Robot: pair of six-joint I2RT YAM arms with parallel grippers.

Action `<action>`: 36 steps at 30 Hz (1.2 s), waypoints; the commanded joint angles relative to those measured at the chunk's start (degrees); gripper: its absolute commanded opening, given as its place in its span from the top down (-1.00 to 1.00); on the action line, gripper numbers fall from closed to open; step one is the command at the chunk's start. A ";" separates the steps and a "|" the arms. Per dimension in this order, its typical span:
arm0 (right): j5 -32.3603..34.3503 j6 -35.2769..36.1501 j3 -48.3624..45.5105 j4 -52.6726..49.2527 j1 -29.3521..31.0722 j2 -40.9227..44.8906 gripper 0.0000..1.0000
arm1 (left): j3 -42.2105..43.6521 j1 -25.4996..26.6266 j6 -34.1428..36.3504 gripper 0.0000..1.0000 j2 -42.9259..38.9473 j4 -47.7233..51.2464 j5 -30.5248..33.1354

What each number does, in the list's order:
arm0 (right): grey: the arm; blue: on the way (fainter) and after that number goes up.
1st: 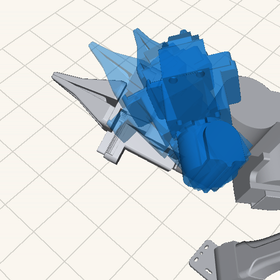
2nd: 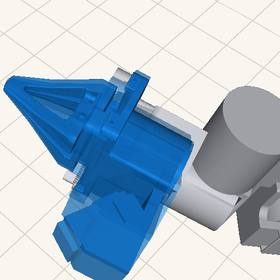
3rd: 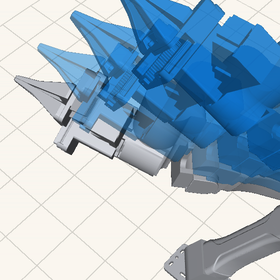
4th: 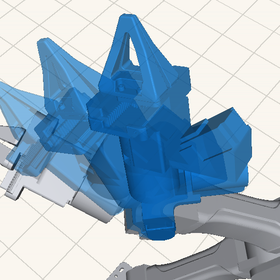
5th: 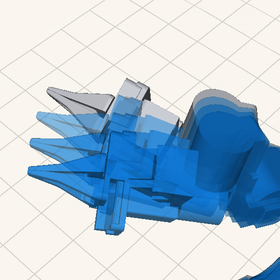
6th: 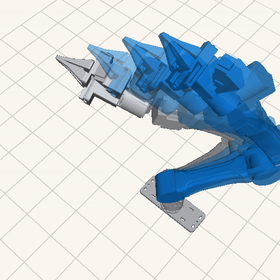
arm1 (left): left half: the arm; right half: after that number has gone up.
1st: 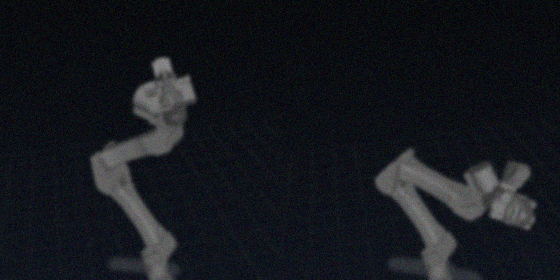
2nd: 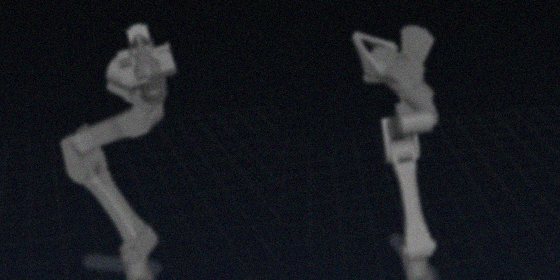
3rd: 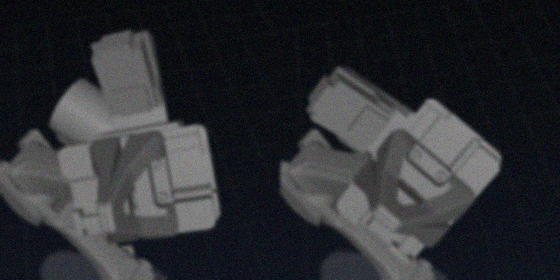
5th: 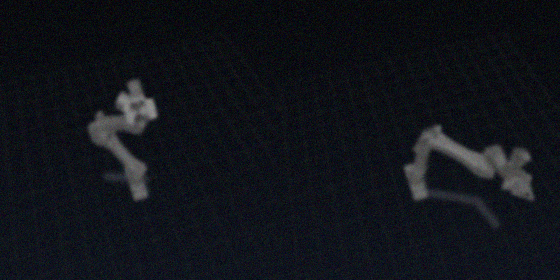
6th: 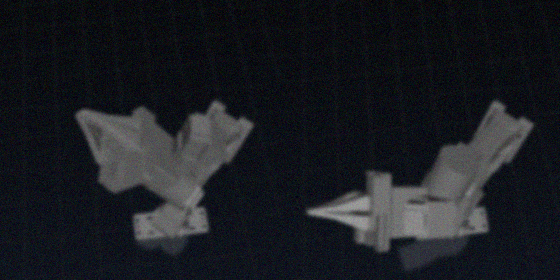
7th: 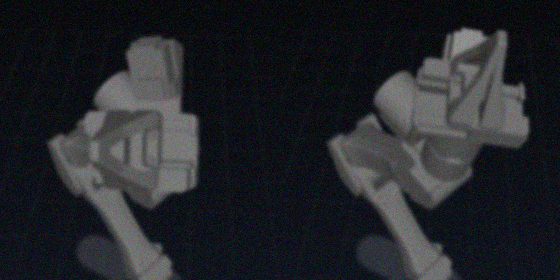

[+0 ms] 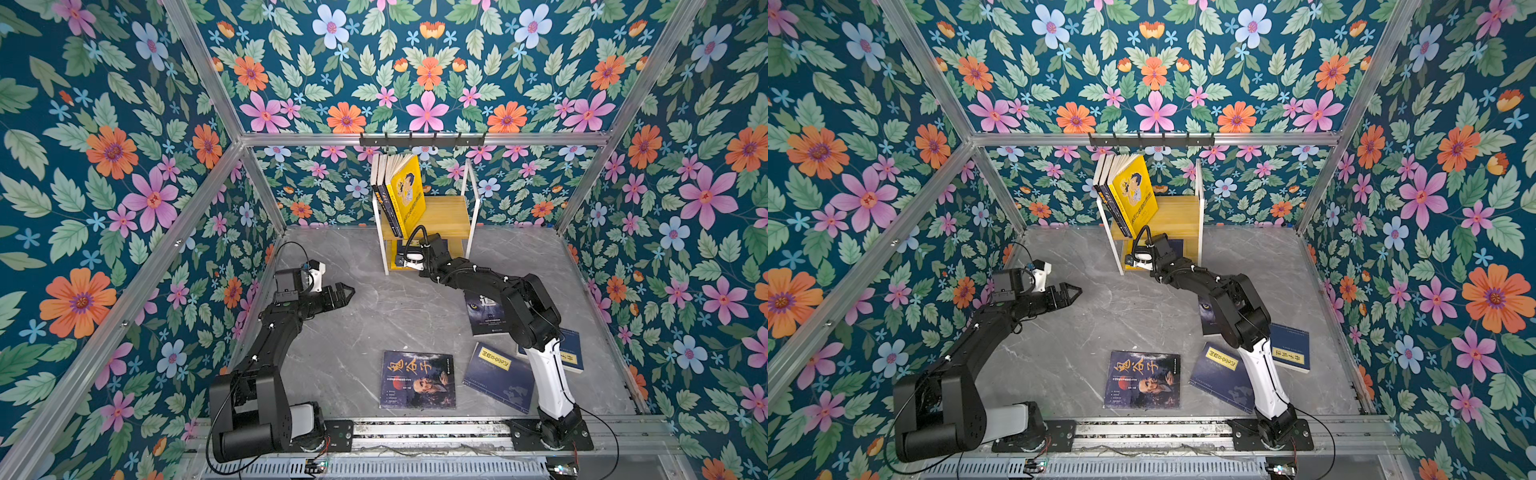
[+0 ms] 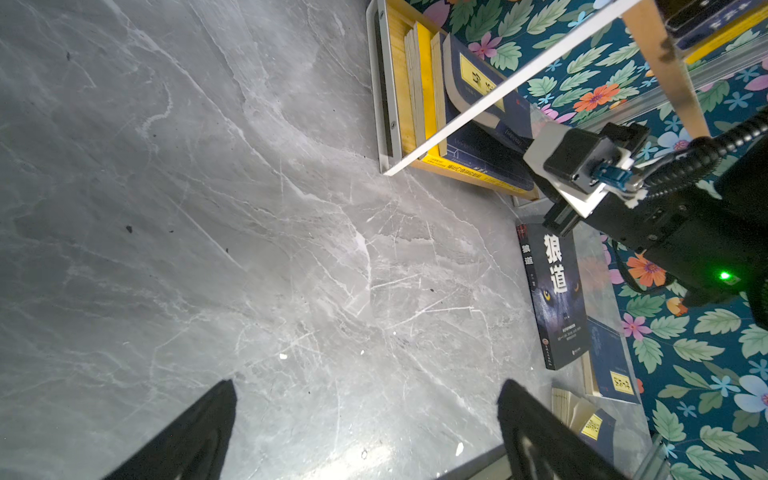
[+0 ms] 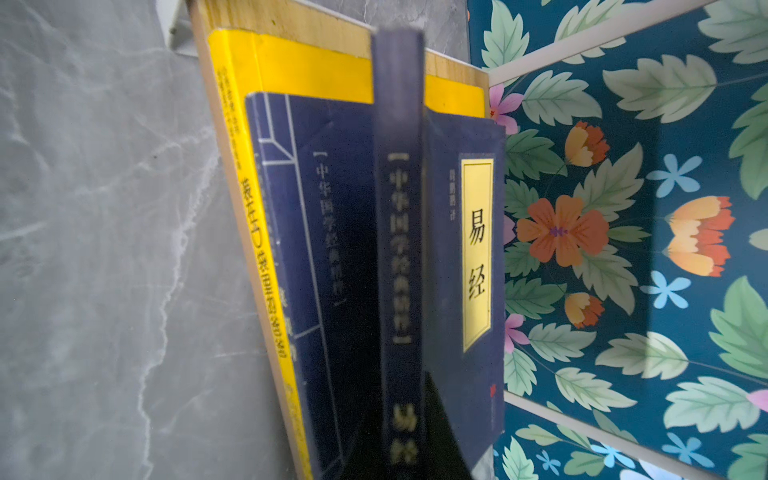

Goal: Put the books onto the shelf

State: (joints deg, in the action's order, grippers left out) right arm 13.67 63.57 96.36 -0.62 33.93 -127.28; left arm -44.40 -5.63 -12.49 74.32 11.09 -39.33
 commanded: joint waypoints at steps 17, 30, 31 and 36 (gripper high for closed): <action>-2.96 -0.11 0.22 -1.27 0.21 0.21 0.49 | 0.25 -0.04 0.54 -0.99 -0.14 0.01 -0.11; -6.16 -0.61 -5.77 -3.68 1.57 8.75 -0.22 | 0.25 -0.09 0.58 -0.99 -0.23 -0.13 -0.04; -6.84 -1.16 -5.93 -4.81 1.49 9.45 -0.25 | 0.23 -0.16 0.54 -0.99 -0.23 -0.19 -0.08; -11.40 -3.95 -5.50 -11.42 0.47 10.96 -0.34 | 0.19 -0.06 0.05 -0.99 -0.07 -0.43 -0.39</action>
State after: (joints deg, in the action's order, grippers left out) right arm 6.11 61.89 90.37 -6.94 34.98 -116.77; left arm -44.16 -5.63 -12.29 74.32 11.09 -39.35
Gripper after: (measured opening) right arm 0.673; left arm 0.996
